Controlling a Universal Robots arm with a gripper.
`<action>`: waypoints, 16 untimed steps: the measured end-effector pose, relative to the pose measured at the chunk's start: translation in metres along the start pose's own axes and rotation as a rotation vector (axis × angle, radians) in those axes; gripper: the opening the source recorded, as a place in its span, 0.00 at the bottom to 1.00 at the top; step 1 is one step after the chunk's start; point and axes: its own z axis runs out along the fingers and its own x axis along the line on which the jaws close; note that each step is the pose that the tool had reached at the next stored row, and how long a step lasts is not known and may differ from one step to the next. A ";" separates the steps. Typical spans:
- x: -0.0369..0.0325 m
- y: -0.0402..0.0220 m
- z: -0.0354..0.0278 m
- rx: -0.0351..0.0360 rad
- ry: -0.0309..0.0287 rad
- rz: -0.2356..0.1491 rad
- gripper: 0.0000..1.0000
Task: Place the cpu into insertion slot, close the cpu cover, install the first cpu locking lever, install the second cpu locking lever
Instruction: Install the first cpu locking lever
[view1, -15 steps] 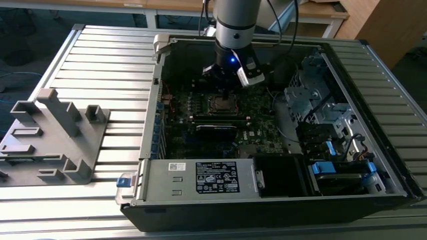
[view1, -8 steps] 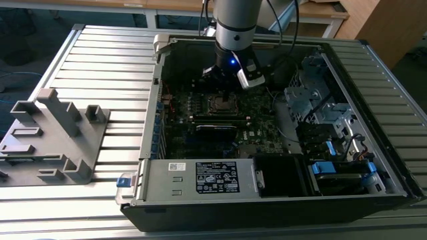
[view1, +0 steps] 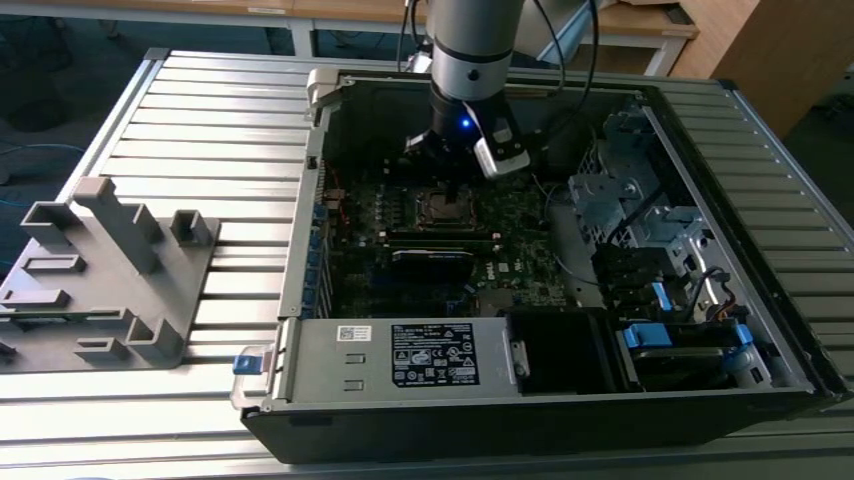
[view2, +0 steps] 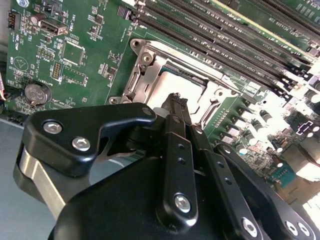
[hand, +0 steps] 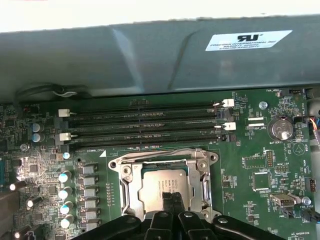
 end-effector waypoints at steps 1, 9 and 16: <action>-0.0001 0.0001 -0.0001 -0.0003 -0.0001 0.000 0.10; -0.0001 0.0001 -0.0018 -0.0004 -0.0002 0.000 0.10; -0.0001 -0.0012 -0.0020 -0.0025 0.0001 0.000 0.10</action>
